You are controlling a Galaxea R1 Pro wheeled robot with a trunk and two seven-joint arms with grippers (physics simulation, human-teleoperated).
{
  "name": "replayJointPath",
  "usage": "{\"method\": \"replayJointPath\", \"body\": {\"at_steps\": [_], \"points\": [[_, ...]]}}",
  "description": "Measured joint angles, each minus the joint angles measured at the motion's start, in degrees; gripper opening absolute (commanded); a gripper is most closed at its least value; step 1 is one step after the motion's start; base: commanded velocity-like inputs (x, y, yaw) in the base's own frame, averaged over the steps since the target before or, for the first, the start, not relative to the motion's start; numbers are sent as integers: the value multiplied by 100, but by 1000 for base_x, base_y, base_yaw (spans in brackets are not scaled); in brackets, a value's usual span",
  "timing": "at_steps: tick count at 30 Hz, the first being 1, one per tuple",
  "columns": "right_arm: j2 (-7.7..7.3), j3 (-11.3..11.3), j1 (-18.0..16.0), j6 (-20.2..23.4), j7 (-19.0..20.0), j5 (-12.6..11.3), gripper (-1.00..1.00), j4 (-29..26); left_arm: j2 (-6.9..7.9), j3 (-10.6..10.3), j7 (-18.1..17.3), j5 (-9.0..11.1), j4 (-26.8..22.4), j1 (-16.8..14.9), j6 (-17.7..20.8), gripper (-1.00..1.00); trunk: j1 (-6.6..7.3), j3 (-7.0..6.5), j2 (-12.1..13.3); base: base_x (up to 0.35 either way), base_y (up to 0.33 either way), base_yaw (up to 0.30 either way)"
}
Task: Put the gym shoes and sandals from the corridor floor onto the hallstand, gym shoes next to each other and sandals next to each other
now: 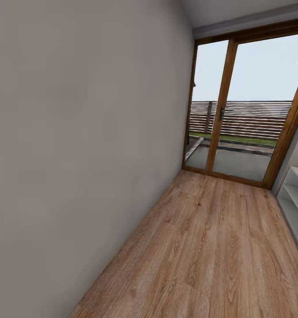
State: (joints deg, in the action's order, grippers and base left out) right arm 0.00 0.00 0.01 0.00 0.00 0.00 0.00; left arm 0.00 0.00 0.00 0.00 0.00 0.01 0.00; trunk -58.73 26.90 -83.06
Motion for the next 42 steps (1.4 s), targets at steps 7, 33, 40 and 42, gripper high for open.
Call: {"method": "replayJointPath", "body": {"at_steps": [7,33,40,42], "points": [[131,8,-27,-8,-16,4,100,-113,-8,5,-24,4,12,10,-8,100,0,-1,1,0,0,0],[233,1,-120,-262,-16,5,100,-397,-7,8,-24,12,-14,9,-8,100,0,-2,1,0,0,0],[100,7,-121,-375,-23,16,100,-555,74,9,-24,10,-163,-10,-94,100,0,-3,1,0,0,0],[35,7,-120,-439,-24,16,100,-620,118,9,-24,5,-233,-31,-152,100,-1,-3,1,0,0,0]]}}
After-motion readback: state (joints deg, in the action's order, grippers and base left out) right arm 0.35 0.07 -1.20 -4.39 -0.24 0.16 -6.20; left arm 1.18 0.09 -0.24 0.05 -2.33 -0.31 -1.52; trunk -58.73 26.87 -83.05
